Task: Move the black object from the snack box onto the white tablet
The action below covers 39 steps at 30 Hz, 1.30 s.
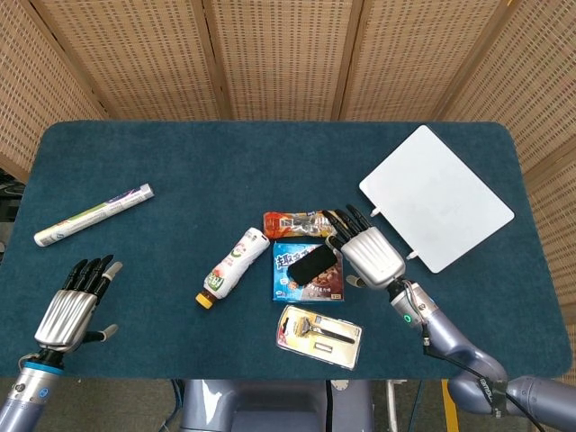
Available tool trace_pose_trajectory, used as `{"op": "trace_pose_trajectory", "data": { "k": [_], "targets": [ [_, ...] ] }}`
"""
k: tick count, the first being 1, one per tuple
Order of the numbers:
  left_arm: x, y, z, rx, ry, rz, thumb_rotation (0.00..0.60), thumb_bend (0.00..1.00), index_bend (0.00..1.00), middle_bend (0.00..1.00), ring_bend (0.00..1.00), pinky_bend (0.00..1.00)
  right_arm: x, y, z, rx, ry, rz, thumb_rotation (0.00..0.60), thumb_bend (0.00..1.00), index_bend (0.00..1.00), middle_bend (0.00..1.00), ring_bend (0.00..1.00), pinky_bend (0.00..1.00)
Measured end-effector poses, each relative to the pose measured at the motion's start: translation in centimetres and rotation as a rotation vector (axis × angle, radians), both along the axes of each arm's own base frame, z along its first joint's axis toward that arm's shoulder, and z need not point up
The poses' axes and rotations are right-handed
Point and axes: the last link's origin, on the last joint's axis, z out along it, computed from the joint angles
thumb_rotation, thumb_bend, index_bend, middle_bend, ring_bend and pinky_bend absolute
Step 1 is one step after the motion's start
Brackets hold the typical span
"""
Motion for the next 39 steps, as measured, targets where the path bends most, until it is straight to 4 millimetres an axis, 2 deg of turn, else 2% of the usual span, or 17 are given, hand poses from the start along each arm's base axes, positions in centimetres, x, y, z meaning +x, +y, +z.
{"op": "trace_pose_trajectory", "data": {
  "k": [22, 39],
  "targets": [
    [-1.3, 1.0, 0.0, -0.014, -0.012, 0.052, 0.600, 0.14, 0.00, 0.00, 0.00, 0.00, 3.5, -1.7, -3.9, 0.059, 0.181, 0.017, 0.600, 0.00, 0.32, 0.01, 0.00, 0.00],
    [-0.8, 0.7, 0.4, 0.021, -0.034, 0.005, 0.600, 0.14, 0.00, 0.00, 0.00, 0.00, 4.8, -2.1, -5.6, 0.070, 0.202, 0.023, 0.600, 0.00, 0.33, 0.01, 0.00, 0.00]
  ]
}}
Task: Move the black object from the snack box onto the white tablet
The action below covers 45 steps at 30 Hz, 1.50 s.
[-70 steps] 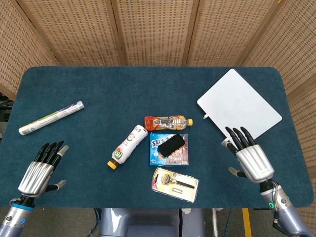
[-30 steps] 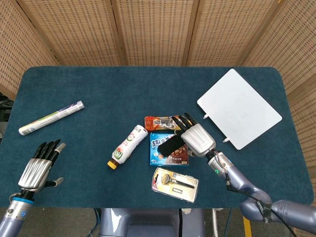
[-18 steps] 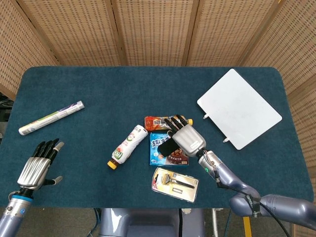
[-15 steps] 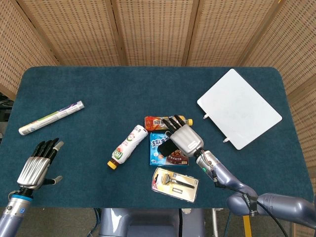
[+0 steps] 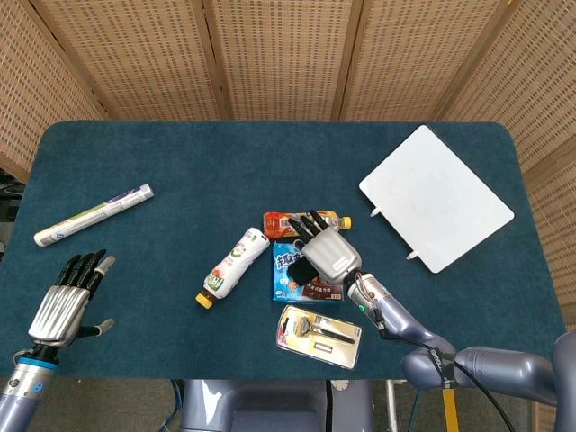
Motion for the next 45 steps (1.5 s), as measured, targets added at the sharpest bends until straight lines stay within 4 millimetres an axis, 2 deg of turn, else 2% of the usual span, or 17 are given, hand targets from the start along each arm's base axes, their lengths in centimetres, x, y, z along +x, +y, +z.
{"op": "trace_pose_trajectory", "data": {
  "k": [13, 36, 45],
  "targets": [
    [0.0, -0.1, 0.0, 0.001, 0.002, 0.004, 0.600, 0.14, 0.00, 0.00, 0.00, 0.00, 0.7, -0.3, -1.2, 0.007, 0.025, -0.008, 0.600, 0.00, 0.34, 0.01, 0.00, 0.00],
    [-0.1, -0.2, 0.2, -0.003, -0.002, 0.010, 0.600, 0.13, 0.00, 0.00, 0.00, 0.00, 1.5, -0.5, -2.1, -0.033, 0.180, 0.018, 0.600, 0.00, 0.37, 0.01, 0.00, 0.00],
    [-0.1, -0.1, 0.1, -0.006, -0.003, 0.012, 0.600, 0.13, 0.00, 0.00, 0.00, 0.00, 2.1, -0.4, -2.1, -0.044, 0.186, 0.007, 0.600, 0.00, 0.37, 0.00, 0.00, 0.00]
  ]
}}
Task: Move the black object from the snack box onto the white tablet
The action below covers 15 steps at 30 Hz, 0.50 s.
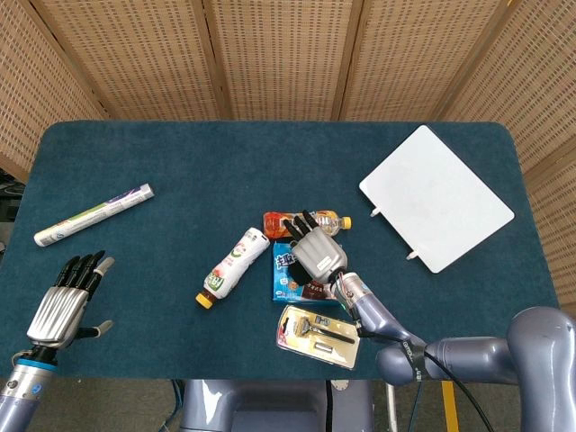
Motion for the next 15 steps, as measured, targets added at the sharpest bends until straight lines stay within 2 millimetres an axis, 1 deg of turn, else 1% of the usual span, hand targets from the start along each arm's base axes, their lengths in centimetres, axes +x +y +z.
{"op": "trace_pose_trajectory", "data": {
  "k": [15],
  "targets": [
    [0.02, -0.01, -0.05, -0.001, 0.001, 0.000, 0.600, 0.13, 0.00, 0.00, 0.00, 0.00, -0.31, 0.12, -0.39, 0.011, 0.014, -0.016, 0.600, 0.00, 0.37, 0.00, 0.00, 0.00]
  ]
}}
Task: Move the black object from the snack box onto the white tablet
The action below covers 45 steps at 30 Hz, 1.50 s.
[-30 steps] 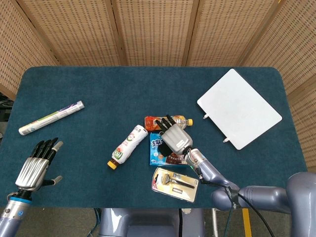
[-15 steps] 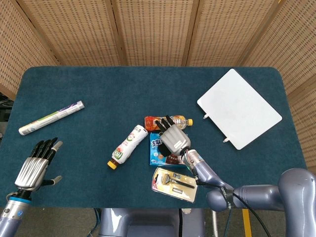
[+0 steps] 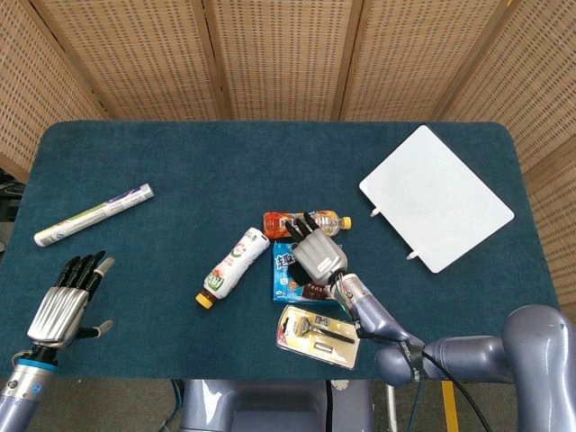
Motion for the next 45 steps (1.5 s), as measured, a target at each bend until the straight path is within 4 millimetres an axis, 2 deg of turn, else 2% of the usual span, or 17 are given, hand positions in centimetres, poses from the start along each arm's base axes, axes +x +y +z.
{"op": "trace_pose_trajectory", "data": {
  "k": [12, 26, 45],
  "targets": [
    [-0.05, 0.02, 0.07, 0.001, -0.001, 0.002, 0.600, 0.13, 0.00, 0.00, 0.00, 0.00, -0.18, 0.21, -0.42, 0.003, 0.005, -0.004, 0.600, 0.00, 0.39, 0.00, 0.00, 0.00],
    [-0.08, 0.01, 0.11, 0.001, -0.003, 0.003, 0.600, 0.13, 0.00, 0.00, 0.00, 0.00, -0.31, 0.30, -0.56, -0.005, -0.013, 0.006, 0.600, 0.02, 0.56, 0.07, 0.00, 0.00],
    [-0.09, -0.04, 0.15, 0.000, -0.004, 0.002, 0.600, 0.13, 0.00, 0.00, 0.00, 0.00, -0.60, -0.03, 0.27, -0.049, -0.024, 0.006, 0.600, 0.03, 0.58, 0.08, 0.00, 0.00]
  ]
}}
